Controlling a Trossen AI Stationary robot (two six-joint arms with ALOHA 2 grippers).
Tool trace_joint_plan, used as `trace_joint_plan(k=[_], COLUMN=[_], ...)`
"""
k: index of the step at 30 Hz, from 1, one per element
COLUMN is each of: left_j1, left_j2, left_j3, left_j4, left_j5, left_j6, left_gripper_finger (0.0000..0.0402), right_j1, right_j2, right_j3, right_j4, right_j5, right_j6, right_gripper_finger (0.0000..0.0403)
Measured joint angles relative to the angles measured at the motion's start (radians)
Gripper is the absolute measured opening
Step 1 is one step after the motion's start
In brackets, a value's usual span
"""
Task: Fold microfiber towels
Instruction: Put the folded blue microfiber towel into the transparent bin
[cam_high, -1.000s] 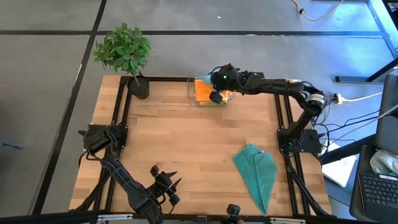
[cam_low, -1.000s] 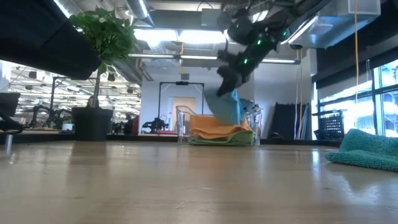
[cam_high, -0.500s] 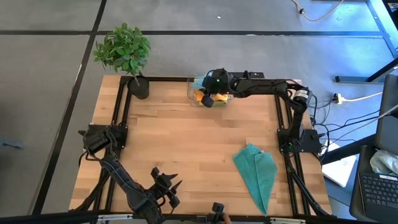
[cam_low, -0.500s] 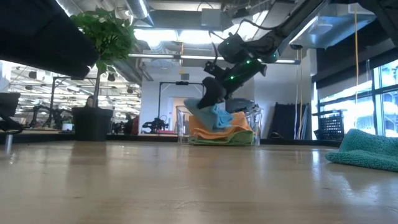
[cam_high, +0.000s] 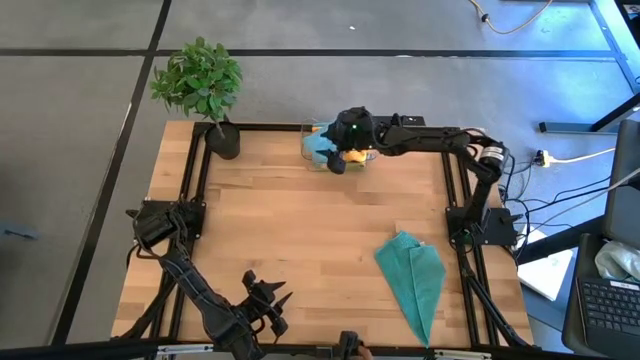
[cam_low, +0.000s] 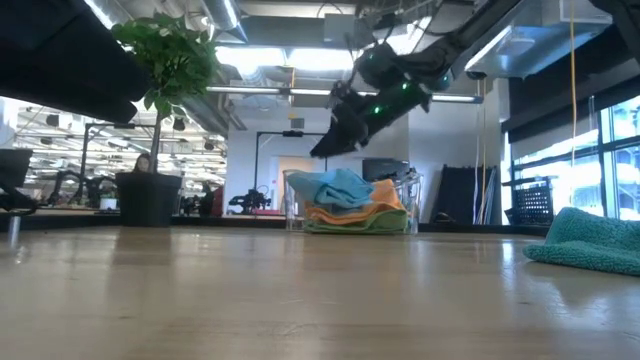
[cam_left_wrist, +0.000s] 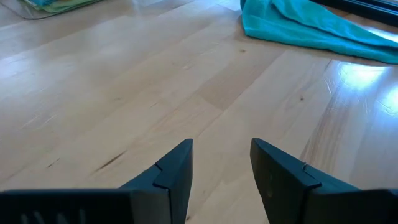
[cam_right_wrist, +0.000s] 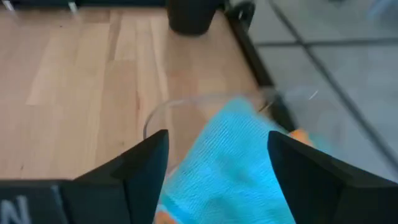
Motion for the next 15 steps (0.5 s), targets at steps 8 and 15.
trace_joint_plan(k=[8,15], left_j1=[0.000,0.001], left_j2=[0.000,0.000], left_j3=[0.000,0.000], left_j4=[0.000,0.005], left_j5=[0.001,0.002], left_j6=[0.000,0.000], left_gripper_finger=[0.0153,0.0153], right_j1=[-0.010,-0.014], right_j2=[-0.096,0.020], right_j3=[0.003,0.000], right_j4=[-0.006,-0.044], right_j5=[0.266,0.246], right_j6=[-0.144,-0.151], right_gripper_finger=[0.0263,0.0213])
